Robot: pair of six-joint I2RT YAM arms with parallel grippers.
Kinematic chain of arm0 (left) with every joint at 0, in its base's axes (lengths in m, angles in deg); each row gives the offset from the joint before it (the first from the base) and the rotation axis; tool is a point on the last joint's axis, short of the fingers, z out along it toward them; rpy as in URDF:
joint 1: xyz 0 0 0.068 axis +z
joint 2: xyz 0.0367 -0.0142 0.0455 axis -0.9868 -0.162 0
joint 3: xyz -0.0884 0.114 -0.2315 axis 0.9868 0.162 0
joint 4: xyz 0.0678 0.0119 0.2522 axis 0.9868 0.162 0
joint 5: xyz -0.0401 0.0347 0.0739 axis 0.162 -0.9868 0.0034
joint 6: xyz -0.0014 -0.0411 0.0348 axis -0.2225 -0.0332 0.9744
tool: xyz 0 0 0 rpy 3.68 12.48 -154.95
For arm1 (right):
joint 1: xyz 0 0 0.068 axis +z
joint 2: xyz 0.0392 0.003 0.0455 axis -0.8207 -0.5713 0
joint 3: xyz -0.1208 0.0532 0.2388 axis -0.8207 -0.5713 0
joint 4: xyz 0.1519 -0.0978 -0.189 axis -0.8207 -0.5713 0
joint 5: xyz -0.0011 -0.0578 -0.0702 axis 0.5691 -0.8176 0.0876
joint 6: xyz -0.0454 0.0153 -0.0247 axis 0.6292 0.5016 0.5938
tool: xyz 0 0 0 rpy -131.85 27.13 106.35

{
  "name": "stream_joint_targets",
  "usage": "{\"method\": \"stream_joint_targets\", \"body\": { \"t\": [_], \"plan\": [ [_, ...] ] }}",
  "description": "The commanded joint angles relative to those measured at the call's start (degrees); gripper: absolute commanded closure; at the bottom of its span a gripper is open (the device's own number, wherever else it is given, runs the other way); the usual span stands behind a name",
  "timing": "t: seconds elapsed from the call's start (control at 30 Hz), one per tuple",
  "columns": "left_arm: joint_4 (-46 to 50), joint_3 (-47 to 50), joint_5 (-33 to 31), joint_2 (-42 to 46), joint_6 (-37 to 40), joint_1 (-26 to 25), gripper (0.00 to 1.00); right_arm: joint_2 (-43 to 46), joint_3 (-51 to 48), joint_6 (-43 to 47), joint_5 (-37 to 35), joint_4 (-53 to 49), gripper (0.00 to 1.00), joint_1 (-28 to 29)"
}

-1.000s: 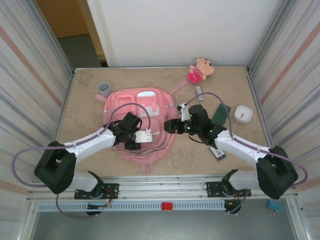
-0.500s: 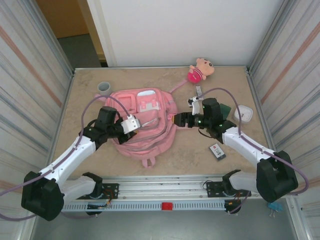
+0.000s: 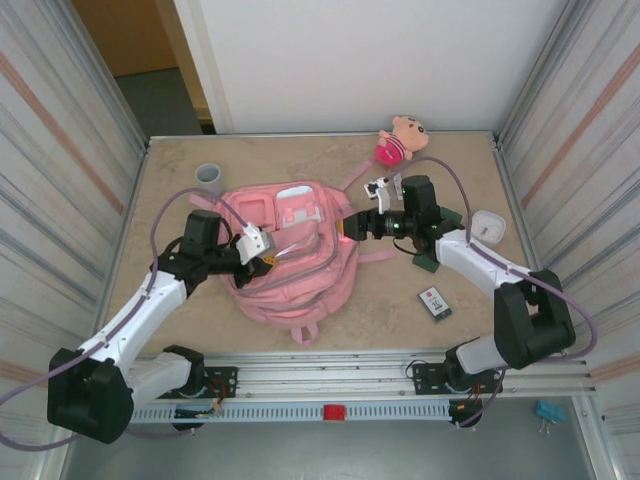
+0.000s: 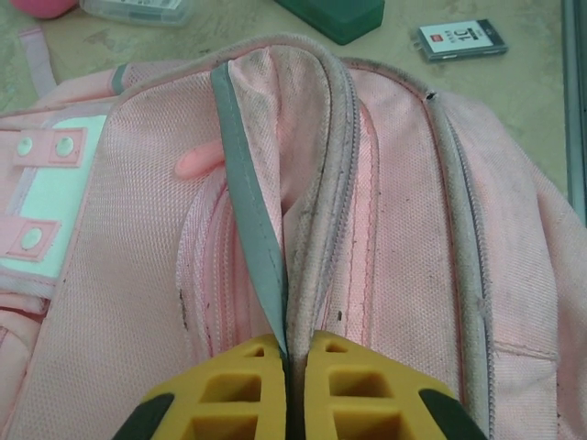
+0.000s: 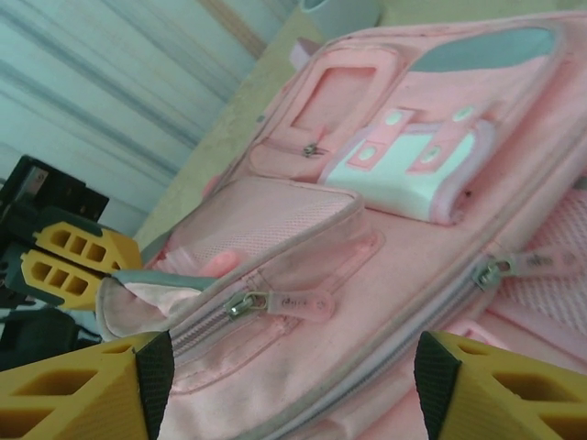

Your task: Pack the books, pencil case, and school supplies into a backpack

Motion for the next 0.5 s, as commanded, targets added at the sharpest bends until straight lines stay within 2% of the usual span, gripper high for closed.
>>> {"method": "stream_joint_targets", "body": {
  "t": [0.0,0.2,0.47],
  "plan": [
    [-3.3,-3.3,8.4,3.8,0.4,0.8,1.00,-3.5,3.5,5.4,7.4,-0.1,0.29,-0.1],
    [-0.4,-2.9,6.6,5.2,4.4,1.1,1.00,-11.2,7.3,10.3,10.0,-2.6,0.27,-0.2],
    [1.7,-3.1,4.2,4.7,6.1,1.3,1.00,-22.2,13.5,9.7,10.9,-1.4,0.24,-0.6]
  ]
}}
